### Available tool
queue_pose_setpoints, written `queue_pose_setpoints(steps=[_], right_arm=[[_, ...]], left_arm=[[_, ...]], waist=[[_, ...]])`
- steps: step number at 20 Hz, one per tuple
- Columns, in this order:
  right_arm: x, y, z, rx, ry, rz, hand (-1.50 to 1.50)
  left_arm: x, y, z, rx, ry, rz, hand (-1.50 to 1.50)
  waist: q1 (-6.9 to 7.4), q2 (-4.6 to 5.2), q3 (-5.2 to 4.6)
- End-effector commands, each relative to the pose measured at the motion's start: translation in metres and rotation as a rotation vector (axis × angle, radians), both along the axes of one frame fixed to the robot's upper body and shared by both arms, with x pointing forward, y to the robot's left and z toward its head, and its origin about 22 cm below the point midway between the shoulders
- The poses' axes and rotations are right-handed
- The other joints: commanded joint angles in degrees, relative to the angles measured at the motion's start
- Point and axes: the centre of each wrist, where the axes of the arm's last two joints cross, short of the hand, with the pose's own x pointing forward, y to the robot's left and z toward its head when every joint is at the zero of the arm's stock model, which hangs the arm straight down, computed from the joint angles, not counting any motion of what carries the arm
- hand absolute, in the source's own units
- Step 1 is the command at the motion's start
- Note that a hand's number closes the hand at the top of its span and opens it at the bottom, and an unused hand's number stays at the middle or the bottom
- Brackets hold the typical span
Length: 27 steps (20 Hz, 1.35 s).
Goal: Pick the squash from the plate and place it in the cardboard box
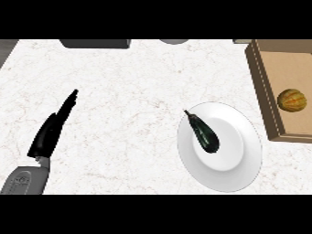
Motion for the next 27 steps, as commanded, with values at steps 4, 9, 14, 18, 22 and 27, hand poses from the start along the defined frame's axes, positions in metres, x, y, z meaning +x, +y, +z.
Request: queue_pose_setpoints(steps=[4, 9, 14, 18, 22, 27], right_arm=[[-0.036, -0.047, -0.018, 0.152, -0.209, -0.136, -1.5], [-0.066, -0.079, -0.019, 0.164, -0.265, -0.155, -1.5], [-0.089, -0.1, -0.016, 0.188, -0.34, -0.222, -1.5], [-0.118, -0.117, -0.024, 0.203, -0.336, -0.239, -1.5], [-0.139, -0.129, -0.027, 0.161, -0.33, -0.236, -1.5], [-0.146, -0.123, -0.053, 0.122, -0.291, -0.213, -1.5]], left_arm=[[0.0, 0.007, 0.008, -0.007, -0.009, -0.004, 0.0], [0.005, -0.017, 0.005, -0.005, -0.009, -0.035, 0.0], [0.004, 0.003, -0.002, -0.01, -0.01, -0.009, 0.0], [0.001, -0.014, -0.005, -0.006, -0.027, -0.025, 0.0], [0.013, -0.011, 0.019, 0.008, -0.025, -0.013, 0.0], [0.004, -0.009, 0.007, -0.012, -0.016, -0.03, 0.0]], waist=[[0.7, 0.31, 0.15], [1.0, 0.61, 0.24], [1.08, 0.84, 0.29], [1.03, 0.83, 0.39], [0.85, 0.62, 0.44], [1.73, 0.86, 0.52]])
